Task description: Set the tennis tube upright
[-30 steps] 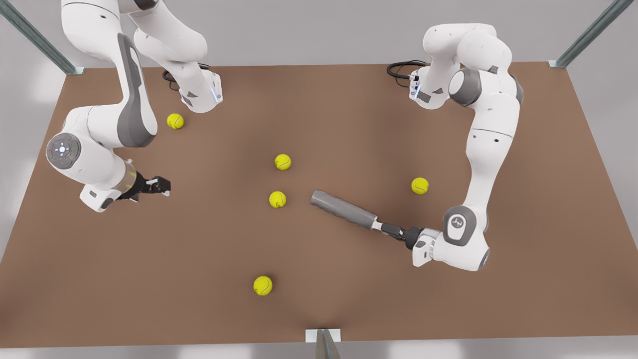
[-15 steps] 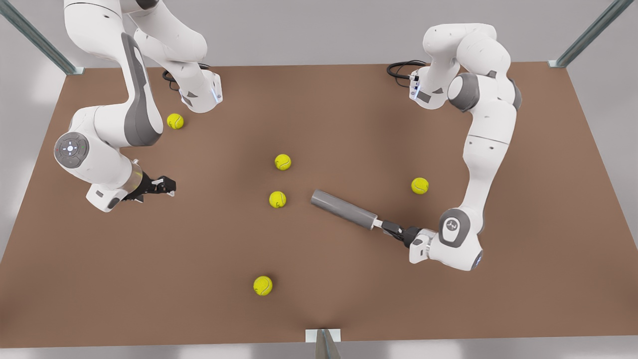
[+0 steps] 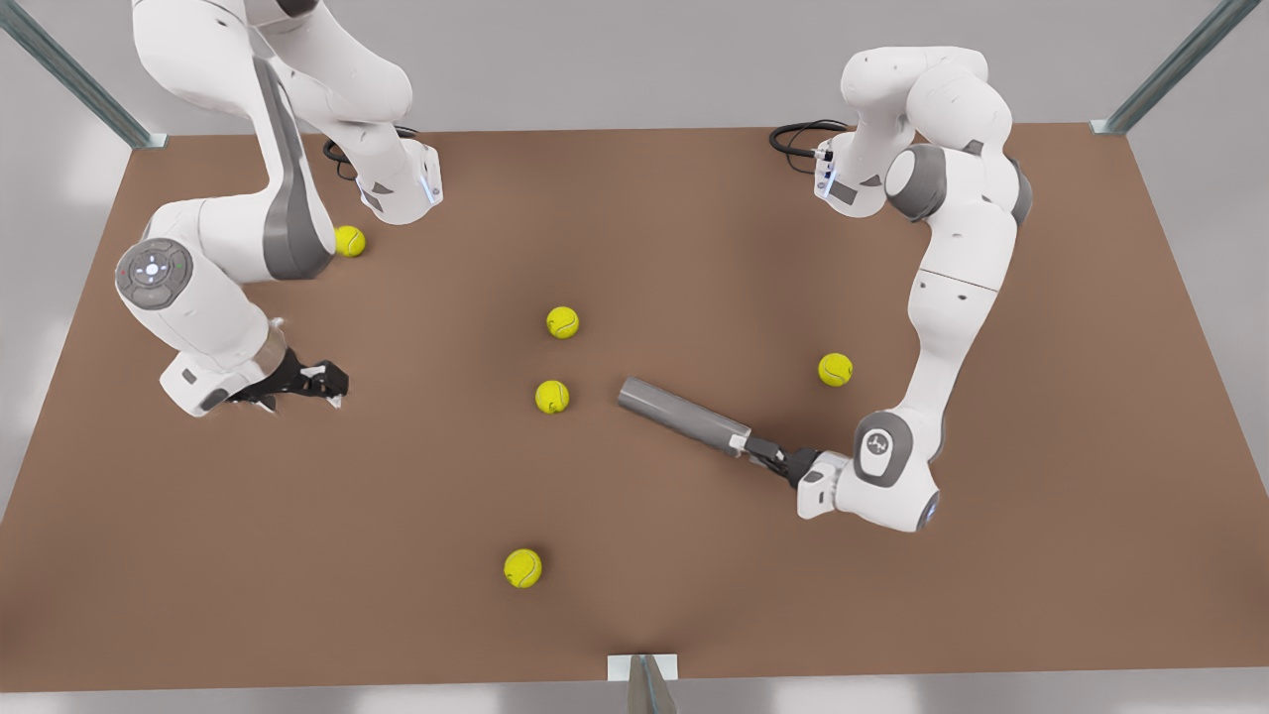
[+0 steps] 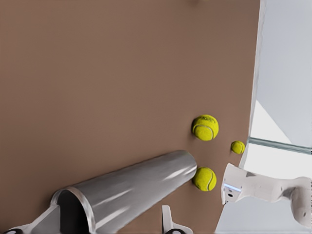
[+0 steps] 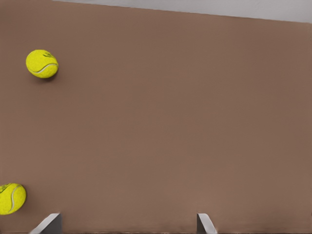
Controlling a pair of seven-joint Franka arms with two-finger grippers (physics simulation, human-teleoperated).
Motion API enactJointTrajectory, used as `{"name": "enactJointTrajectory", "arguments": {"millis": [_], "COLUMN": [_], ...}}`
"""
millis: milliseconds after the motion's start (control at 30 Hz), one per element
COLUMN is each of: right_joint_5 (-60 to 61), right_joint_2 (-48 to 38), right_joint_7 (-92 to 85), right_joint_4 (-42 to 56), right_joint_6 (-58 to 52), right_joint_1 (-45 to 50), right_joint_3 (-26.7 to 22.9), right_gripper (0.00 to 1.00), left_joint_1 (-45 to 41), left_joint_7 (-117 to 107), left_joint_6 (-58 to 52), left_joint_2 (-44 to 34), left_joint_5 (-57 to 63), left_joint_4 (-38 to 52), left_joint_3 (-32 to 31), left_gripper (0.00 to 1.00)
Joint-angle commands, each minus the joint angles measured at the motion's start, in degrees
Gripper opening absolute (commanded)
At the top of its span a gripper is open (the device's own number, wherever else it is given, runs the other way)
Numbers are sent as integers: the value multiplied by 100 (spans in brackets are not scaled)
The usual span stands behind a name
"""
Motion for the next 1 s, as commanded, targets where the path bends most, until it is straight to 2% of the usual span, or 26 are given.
{"name": "enactJointTrajectory", "arguments": {"millis": [0, 233, 300, 367, 467, 533, 600, 733, 867, 933, 967], "right_joint_5": [4, -154, -136, -136, -136, -136, -101, -57, -57, -57, -57], "right_joint_2": [-14, -287, -305, -559, -806, -894, -902, -639, -559, -568, -525], "right_joint_7": [25, -379, -432, -941, -1047, -950, -1029, -1012, -1047, -1047, -1047], "right_joint_4": [0, 9, 123, 150, 202, 194, 211, 202, 220, 211, 220], "right_joint_6": [-10, -343, -397, -519, -853, -1126, -1328, -906, -704, -713, -704], "right_joint_1": [98, -16, -920, -1431, -1334, -1334, -1422, -1475, -1624, -1659, -1685], "right_joint_3": [1, 72, 63, 89, 221, 599, 625, 616, 607, 608, 599], "right_gripper": [100, 100, 100, 100, 100, 100, 100, 100, 100, 100, 100], "left_joint_1": [0, 0, -8, -8, -70, -96, -105, -87, -96, -96, -87], "left_joint_7": [0, 18, 18, 26, 96, 193, 193, 193, 185, 193, 193], "left_joint_6": [0, -9, -9, 9, 158, 246, 255, 220, 220, 202, 185], "left_joint_2": [-5, -22, -22, -5, 13, 57, 57, 57, 57, 48, 39], "left_joint_5": [-19, -98, -142, -142, -204, -212, -212, -230, -291, -291, -291], "left_joint_4": [-14, -163, -172, -172, -251, -269, -269, -304, -313, -313, -313], "left_joint_3": [-2, -63, -81, -89, -89, -89, -89, -89, -89, -89, -89], "left_gripper": [99, 99, 99, 99, 99, 99, 98, 98, 92, 66, 58]}}
